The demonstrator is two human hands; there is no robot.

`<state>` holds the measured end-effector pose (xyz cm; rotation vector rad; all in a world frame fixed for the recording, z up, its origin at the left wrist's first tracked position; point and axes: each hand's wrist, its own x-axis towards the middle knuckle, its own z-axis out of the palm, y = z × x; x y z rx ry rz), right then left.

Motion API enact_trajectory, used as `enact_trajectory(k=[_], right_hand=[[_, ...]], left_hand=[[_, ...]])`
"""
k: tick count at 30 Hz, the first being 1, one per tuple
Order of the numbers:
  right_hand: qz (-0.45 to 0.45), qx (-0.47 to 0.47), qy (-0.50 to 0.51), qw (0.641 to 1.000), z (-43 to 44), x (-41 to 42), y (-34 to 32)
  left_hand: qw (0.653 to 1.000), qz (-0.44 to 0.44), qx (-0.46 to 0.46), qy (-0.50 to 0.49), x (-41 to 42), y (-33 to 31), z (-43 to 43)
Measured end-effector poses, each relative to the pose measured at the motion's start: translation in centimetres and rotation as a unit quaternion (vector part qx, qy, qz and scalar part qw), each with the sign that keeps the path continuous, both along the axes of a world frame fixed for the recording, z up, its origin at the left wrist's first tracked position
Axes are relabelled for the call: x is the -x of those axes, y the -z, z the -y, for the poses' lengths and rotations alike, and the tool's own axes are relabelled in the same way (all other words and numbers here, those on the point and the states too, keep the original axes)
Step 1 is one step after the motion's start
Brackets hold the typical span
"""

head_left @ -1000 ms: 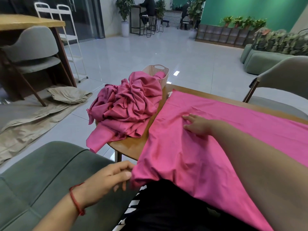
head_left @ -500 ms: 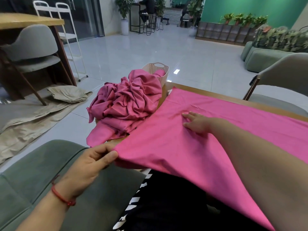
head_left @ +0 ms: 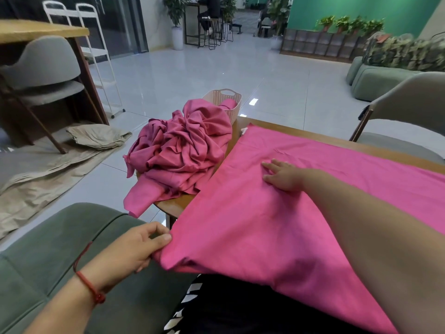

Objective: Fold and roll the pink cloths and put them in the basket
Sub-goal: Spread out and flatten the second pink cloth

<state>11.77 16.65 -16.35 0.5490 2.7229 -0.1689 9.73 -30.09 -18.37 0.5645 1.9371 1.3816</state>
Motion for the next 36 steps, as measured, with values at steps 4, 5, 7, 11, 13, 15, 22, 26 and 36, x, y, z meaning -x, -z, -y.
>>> enact_trajectory(k=[4, 5, 7, 11, 13, 15, 22, 26, 36], right_hand=[[-0.016, 0.007, 0.003, 1.0, 0.3, -0.3, 0.0], [-0.023, 0.01, 0.0, 1.0, 0.4, -0.5, 0.2], [-0.051, 0.02, -0.004, 0.998, 0.2, -1.0, 0.6], [-0.121, 0.035, -0.008, 0.992, -0.7, -3.7, 0.7], [-0.135, 0.025, 0.01, 0.99, -1.8, -5.2, 0.9], [-0.143, 0.022, 0.028, 0.989, -3.4, -6.9, 1.2], [-0.16, 0.0, 0.148, 0.976, -10.0, -16.1, 0.8], [-0.16, -0.019, 0.273, 0.949, -14.4, -21.8, 1.0], [-0.097, -0.038, 0.407, 0.908, -23.5, -29.4, 1.8]], left_hand=[[0.975, -0.157, 0.136, -0.073, 0.4, 0.0, -0.3], [0.964, -0.2, 0.144, -0.099, 0.4, -0.4, -0.7], [0.948, -0.257, 0.143, -0.121, 0.3, -1.3, -2.1], [0.951, -0.283, 0.111, -0.06, 0.5, -2.7, -6.1], [0.948, -0.302, 0.097, -0.028, 0.6, -3.5, -8.4], [0.939, -0.332, 0.087, -0.003, 0.3, -4.2, -11.0], [0.909, -0.4, 0.078, 0.087, -1.2, -6.0, -20.2], [0.892, -0.427, 0.084, 0.119, -0.9, -6.0, -26.7], [0.842, -0.446, 0.259, 0.157, 9.2, -1.8, -42.5]])
